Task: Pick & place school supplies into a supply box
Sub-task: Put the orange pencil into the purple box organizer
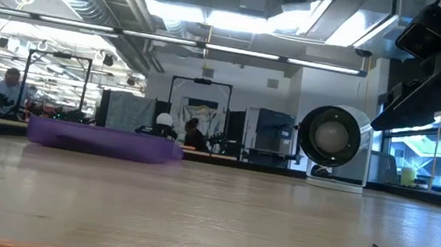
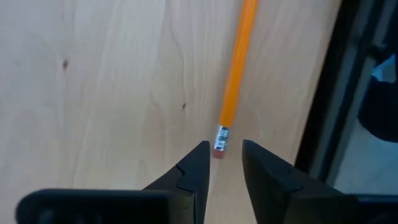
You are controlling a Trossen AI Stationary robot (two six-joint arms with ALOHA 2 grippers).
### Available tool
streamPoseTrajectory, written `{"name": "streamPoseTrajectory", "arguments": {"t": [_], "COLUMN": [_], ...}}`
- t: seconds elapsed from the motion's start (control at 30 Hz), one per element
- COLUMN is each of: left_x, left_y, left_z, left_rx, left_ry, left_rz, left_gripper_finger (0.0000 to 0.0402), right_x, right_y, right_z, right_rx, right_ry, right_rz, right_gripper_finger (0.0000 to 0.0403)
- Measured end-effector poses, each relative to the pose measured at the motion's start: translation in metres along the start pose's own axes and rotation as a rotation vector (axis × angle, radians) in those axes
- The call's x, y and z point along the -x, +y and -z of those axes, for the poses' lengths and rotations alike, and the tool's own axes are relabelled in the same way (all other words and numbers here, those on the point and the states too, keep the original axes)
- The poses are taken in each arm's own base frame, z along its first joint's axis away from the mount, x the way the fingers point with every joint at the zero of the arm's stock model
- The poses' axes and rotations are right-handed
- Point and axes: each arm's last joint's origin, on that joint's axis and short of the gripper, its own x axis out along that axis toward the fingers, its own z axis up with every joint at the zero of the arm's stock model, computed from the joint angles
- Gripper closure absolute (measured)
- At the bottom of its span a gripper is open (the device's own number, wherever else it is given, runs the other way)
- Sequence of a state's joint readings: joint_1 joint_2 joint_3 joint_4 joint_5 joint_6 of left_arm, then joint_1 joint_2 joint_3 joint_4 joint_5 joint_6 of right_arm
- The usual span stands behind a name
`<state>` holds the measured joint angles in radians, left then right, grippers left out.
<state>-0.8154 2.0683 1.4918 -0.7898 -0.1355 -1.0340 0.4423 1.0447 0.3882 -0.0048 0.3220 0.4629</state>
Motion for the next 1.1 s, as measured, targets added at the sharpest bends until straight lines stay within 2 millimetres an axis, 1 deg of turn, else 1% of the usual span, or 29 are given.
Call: {"name": "streamPoseTrajectory", "arguments": {"t": [0.23, 0.47, 0.63, 0.93, 1.1], "left_x": [-0.014, -0.018, -0.019, -0.020, -0.019], "left_y": [-0.001, -0.001, 0.000, 0.000, 0.000], "left_z": [0.002, 0.003, 0.003, 0.003, 0.003], "left_rx": [-0.005, -0.029, -0.029, -0.032, -0.031], "left_ry": [0.041, 0.026, 0.024, 0.021, 0.021], "left_rz": [-0.017, -0.038, -0.044, -0.045, -0.044], "left_gripper_finger": [0.0320, 0.0327, 0.0345, 0.0393, 0.0395], "right_x": [0.000, 0.000, 0.000, 0.000, 0.000], "right_y": [0.000, 0.000, 0.000, 0.000, 0.000], "right_z": [0.000, 0.000, 0.000, 0.000, 0.000], "right_rx": [0.000, -0.001, -0.001, -0.001, 0.000], "right_ry": [0.000, -0.001, -0.001, -0.001, 0.000], "right_rz": [0.000, -0.001, -0.001, -0.001, -0.001], "right_gripper_finger": [0.0161, 0.0161, 0.0161, 0.0161, 0.0161]}}
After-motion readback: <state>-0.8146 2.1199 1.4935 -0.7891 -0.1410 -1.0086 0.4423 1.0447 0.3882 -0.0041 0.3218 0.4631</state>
